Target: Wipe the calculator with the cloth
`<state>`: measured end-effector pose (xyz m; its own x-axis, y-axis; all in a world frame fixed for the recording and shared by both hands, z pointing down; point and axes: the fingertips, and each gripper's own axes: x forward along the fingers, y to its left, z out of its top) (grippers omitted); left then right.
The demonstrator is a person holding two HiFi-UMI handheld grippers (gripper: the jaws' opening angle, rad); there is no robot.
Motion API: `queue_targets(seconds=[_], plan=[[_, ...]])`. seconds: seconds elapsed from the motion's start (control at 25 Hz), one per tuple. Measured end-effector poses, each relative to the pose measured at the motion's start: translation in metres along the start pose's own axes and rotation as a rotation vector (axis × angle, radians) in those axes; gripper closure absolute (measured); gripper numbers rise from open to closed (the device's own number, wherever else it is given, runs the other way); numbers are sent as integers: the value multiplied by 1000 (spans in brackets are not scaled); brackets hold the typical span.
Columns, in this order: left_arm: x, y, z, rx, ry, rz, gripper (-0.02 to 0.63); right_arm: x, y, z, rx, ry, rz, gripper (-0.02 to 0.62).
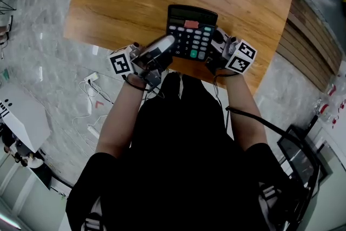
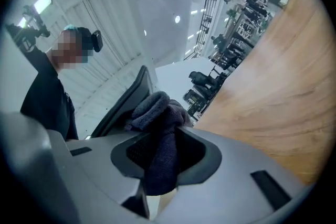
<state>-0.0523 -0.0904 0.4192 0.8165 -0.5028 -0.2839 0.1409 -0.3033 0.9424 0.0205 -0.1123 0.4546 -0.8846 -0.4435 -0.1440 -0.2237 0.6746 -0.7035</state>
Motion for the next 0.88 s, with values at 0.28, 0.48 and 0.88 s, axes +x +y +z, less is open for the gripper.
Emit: queue_targets(seconds=[0.28, 0.48, 0.88], plan=[[1, 5, 4, 1, -2, 26, 532, 6, 1, -2, -4, 26, 20, 500], [1, 7, 14, 20, -6, 34, 532, 2, 23, -31, 14, 87, 73, 500], [-3, 15, 2, -28, 19, 30, 532, -14, -34, 18, -36, -46, -189, 500]])
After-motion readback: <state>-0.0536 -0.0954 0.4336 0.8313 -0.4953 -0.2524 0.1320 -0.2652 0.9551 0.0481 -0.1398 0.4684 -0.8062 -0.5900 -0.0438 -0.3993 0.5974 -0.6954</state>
